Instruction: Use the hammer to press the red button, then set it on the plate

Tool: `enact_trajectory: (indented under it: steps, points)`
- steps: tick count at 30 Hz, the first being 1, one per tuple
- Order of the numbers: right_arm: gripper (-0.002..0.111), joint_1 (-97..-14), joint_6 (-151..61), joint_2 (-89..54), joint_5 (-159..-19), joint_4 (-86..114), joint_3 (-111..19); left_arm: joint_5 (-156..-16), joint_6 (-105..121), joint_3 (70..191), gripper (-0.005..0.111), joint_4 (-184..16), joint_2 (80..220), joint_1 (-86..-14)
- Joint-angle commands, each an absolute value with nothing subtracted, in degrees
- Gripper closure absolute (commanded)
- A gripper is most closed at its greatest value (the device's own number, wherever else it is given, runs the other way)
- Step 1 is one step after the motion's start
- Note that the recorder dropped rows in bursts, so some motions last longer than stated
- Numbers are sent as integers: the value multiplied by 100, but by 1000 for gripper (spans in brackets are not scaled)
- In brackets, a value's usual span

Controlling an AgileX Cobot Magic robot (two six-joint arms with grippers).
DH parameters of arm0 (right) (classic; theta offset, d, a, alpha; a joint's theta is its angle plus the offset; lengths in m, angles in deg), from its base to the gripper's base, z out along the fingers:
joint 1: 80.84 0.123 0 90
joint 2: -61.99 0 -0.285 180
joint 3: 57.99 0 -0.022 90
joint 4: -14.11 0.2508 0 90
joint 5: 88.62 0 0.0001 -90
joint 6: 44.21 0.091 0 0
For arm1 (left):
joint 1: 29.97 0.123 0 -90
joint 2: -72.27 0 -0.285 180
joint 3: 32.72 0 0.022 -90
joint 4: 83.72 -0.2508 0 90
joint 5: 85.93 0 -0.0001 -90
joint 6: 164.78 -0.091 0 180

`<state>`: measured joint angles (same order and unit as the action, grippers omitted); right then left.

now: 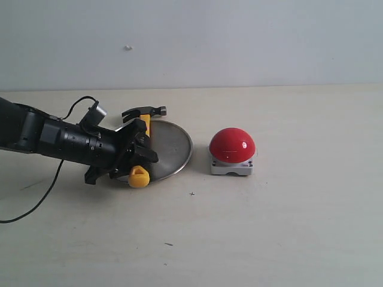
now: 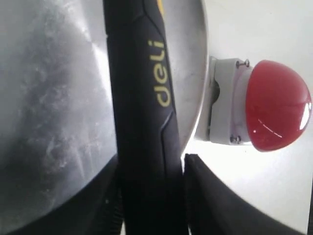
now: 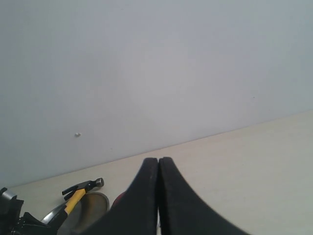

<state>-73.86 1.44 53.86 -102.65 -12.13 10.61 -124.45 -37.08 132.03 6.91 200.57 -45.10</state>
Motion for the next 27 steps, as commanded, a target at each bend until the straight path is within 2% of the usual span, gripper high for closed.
enact_trajectory:
  steps: [1,5,7,10,11,18,27]
  points:
    - [108,-7420,127,5420,-10214,-1192,1092,-12746,-3493,13225,69,390,20004,-4370]
    - [108,-7420,127,5420,-10214,-1192,1092,-12807,-3507,13225,68,339,20004,-4358]
    - [108,-7420,127,5420,-10214,-1192,1092,-12854,-3520,13225,61,339,20004,-4358]
    - [108,-7420,127,5420,-10214,-1192,1092,-12856,-3520,13225,45,339,20004,-4358]
    - [108,-7420,127,5420,-10214,-1192,1092,-12868,-3520,13225,43,339,20004,-4358]
    - [108,-7420,127,5420,-10214,-1192,1092,-13201,-3505,13225,54,234,19992,-4168]
    - [108,-7420,127,5420,-10214,-1192,1092,-14570,-3377,13225,54,-13,19943,-3553]
